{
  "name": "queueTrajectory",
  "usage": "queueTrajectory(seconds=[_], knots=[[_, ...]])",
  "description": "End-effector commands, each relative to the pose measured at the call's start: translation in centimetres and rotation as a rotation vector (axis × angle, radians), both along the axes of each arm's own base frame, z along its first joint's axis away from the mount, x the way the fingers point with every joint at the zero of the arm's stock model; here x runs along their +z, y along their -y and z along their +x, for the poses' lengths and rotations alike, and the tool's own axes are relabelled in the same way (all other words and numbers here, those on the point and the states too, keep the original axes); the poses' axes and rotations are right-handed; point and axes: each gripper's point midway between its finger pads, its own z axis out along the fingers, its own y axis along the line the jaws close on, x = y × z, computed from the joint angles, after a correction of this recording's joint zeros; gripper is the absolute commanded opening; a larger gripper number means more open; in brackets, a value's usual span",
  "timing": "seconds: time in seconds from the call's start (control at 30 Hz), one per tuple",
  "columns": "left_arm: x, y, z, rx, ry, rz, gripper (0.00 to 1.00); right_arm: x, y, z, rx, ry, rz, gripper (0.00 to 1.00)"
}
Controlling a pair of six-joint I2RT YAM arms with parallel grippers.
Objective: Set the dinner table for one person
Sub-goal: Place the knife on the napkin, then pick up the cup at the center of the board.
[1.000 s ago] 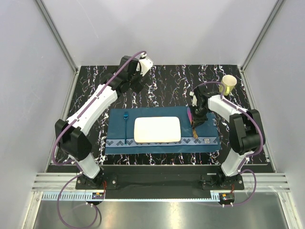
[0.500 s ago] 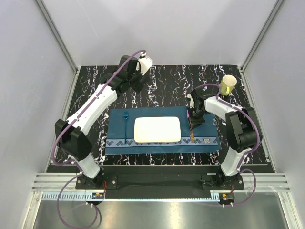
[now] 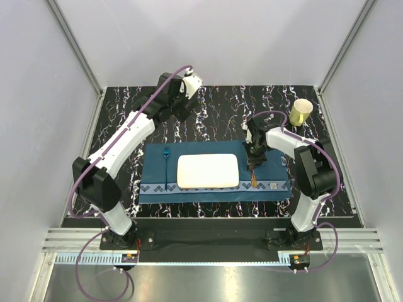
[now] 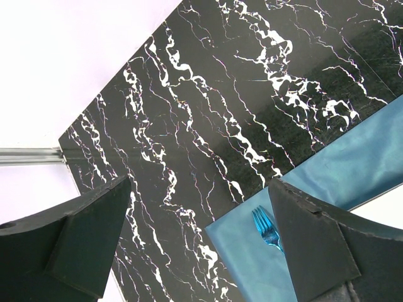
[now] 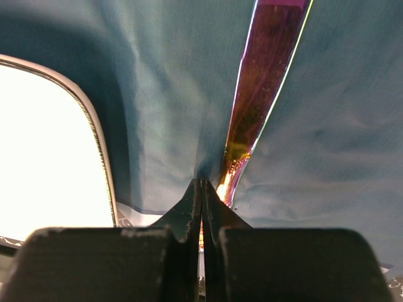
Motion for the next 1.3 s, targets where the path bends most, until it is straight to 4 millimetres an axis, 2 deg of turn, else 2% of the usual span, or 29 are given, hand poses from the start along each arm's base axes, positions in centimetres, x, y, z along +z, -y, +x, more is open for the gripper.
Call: queueTrajectory(seconds=[0.0,0.2,0.27,0.33,0.37,0.43,0.47,0.5,0.6,0.67,0.7,0.73,0.77,0.8,0.87,0.9,0.93,0.97,1.0,1.03,1.07,1.1,1.17,1.2,1.27], knots=[[2.5,0.1,-0.1,0.0,0.073,-0.062,0.99,2.7,-0.8,2.1,0.042,0.11,0.021,0.03],[2.5,-0.1,-0.2,0.003,0.073,-0.064,0.99,5.1,-1.7,2.5,0.102,0.18,0.065,0.31],[2.7,-0.2,-0.3,0.004,0.079,-0.059,0.99,6.5,-1.7,3.3,0.124,0.233,0.055,0.37],[2.7,-0.3,-0.5,0.001,0.079,-0.058,0.99,8.2,-0.8,5.2,0.163,0.319,-0.017,0.38],[2.8,-0.3,-0.6,-0.004,0.081,-0.056,0.99,9.0,-0.2,5.9,0.177,0.352,-0.055,0.42],[2.6,-0.3,-0.8,-0.006,0.078,-0.054,0.99,10.6,1.7,8.0,0.215,0.437,-0.188,0.43],[2.8,-0.4,-0.8,-0.004,0.081,-0.055,0.99,11.1,2.5,8.5,0.226,0.461,-0.238,0.46],[2.9,-0.5,-0.8,-0.002,0.084,-0.054,0.99,12.1,3.9,9.8,0.23,0.509,-0.325,0.53],[2.8,-0.8,-1.0,0.002,0.086,-0.047,0.99,14.4,6.3,12.1,0.234,0.601,-0.46,0.61],[3.0,-1.2,-1.1,0.019,0.096,-0.038,0.99,15.8,7.8,13.7,0.191,0.649,-0.513,0.64],[3.3,-1.3,-1.0,0.023,0.111,-0.043,0.99,17.5,9.7,15.0,0.127,0.678,-0.545,0.63],[3.5,-1.4,-1.0,0.027,0.119,-0.041,0.99,17.6,10.7,15.8,0.089,0.676,-0.565,0.63],[3.6,-1.7,-1.1,0.036,0.129,-0.04,0.99,18.2,11.8,16.3,0.048,0.68,-0.585,0.65],[3.9,-1.7,-1.0,0.04,0.144,-0.048,0.99,19.9,13.8,17.3,-0.025,0.705,-0.609,0.72],[4.2,-1.9,-1.3,0.042,0.16,-0.053,0.99,20.1,15.5,18.1,-0.06,0.69,-0.615,0.78],[4.4,-1.9,-1.3,0.04,0.172,-0.057,0.99,21.5,15.7,19.0,-0.075,0.715,-0.591,0.8],[4.6,-2.0,-1.4,0.044,0.183,-0.059,0.99,21.3,16.9,19.6,-0.102,0.698,-0.591,0.9],[4.6,-2.3,-1.5,0.05,0.197,-0.058,0.99,20.7,16.9,19.4,-0.1,0.654,-0.548,0.94],[4.7,-2.5,-1.6,0.058,0.205,-0.057,0.99,22.9,17.1,20.4,-0.124,0.692,-0.524,0.95],[4.7,-2.7,-1.7,0.065,0.211,-0.056,0.99,22.0,18.2,20.9,-0.144,0.658,-0.523,0.96],[4.4,-3.2,-2.1,0.079,0.212,-0.054,0.99,22.2,18.4,20.8,-0.157,0.645,-0.515,0.97],[4.4,-3.2,-2.2,0.081,0.219,-0.058,0.99,22.8,18.2,21.3,-0.145,0.663,-0.479,0.96],[3.9,-3.7,-2.8,0.089,0.223,-0.058,0.99,22.1,18.4,21.5,-0.138,0.642,-0.468,0.95],[3.7,-3.8,-3.0,0.089,0.221,-0.057,0.99,22.6,18.4,21.7,-0.135,0.649,-0.464,0.95],[3.2,-4.1,-3.4,0.086,0.224,-0.053,0.99,21.4,19.5,22.1,-0.151,0.608,-0.496,0.95]])
